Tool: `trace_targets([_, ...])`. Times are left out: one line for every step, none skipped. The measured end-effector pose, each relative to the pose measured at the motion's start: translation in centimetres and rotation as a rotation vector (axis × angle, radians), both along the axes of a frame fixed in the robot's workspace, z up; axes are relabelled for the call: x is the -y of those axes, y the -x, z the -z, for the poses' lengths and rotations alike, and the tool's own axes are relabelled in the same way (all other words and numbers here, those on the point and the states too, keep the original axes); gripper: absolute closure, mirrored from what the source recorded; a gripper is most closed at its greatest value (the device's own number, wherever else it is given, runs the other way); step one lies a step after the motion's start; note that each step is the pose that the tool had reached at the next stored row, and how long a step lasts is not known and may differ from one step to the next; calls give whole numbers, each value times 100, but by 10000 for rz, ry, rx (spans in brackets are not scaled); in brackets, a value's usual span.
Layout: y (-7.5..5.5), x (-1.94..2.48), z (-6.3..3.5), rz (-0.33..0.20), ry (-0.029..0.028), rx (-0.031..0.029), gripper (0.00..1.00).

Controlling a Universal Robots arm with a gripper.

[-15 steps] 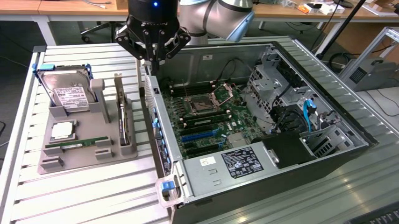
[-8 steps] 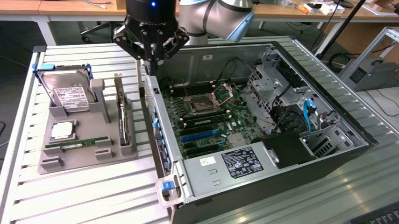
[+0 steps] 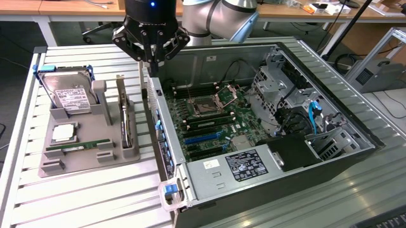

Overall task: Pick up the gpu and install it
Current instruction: 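Reach for the gpu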

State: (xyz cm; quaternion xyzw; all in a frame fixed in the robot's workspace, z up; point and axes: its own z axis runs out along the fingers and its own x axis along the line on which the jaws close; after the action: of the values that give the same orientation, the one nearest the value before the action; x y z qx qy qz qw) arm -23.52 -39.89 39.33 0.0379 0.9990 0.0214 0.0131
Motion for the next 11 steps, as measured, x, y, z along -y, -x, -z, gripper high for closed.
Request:
trace_targets([5, 0, 0, 0, 0, 0, 89])
trace_targets([10, 0, 0, -1, -1, 0, 89])
trace_targets([15, 0, 0, 0, -1, 1, 89])
trace_targets([20, 0, 0, 0, 0, 0, 89])
trace_targets([24, 0, 0, 0, 0, 0, 89])
trace_targets([33, 0, 0, 0, 0, 0, 89])
trace_targets([43, 0, 0, 0, -1, 0, 89])
trace_targets([47, 0, 0, 0, -1, 0, 89])
trace_targets([52, 0, 0, 0, 0, 0, 89])
trace_targets([56, 0, 0, 0, 0, 0, 89])
trace_targets([62, 0, 0, 0, -1, 0, 89])
